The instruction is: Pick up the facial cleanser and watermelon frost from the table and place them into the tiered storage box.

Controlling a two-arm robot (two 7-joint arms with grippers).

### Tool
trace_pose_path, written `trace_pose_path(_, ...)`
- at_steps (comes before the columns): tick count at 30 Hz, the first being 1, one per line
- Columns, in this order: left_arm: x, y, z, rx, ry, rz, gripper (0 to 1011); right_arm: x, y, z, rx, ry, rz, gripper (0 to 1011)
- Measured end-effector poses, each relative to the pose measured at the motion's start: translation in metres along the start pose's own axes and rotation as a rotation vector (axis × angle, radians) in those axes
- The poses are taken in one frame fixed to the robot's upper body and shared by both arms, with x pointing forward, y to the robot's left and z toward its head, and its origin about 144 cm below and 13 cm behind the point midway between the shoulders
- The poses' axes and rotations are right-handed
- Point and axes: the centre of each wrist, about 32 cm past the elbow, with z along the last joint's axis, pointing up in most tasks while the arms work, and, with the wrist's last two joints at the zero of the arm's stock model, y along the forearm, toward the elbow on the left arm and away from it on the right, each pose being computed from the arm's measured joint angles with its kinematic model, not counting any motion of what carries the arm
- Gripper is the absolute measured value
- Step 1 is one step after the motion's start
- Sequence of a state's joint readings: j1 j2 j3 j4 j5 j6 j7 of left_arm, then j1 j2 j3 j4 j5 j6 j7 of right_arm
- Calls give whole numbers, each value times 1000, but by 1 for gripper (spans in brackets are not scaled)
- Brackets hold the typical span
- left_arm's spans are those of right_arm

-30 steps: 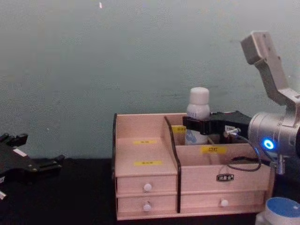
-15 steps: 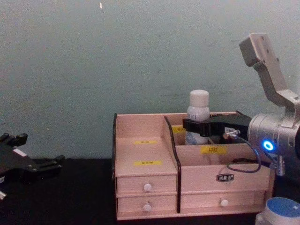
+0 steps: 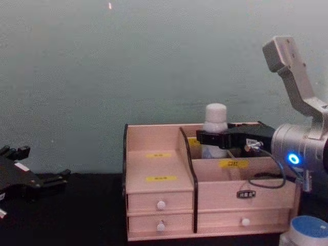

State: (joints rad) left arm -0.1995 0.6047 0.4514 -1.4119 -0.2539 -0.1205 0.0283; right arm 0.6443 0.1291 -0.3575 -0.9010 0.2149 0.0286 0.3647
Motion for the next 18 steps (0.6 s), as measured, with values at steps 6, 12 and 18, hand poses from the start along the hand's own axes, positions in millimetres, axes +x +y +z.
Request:
trace_pose_path(6, 0, 0, 0, 0, 0, 0, 1001, 0, 0, 0, 1, 0, 0, 1000)
trace_pose_path(12, 0, 0, 0, 0, 0, 0, 1001, 0, 0, 0, 1, 1, 1, 1000)
trace_pose_path(18, 0, 0, 0, 0, 0, 0, 1001, -2, -10, 7, 48, -16, -14, 1000)
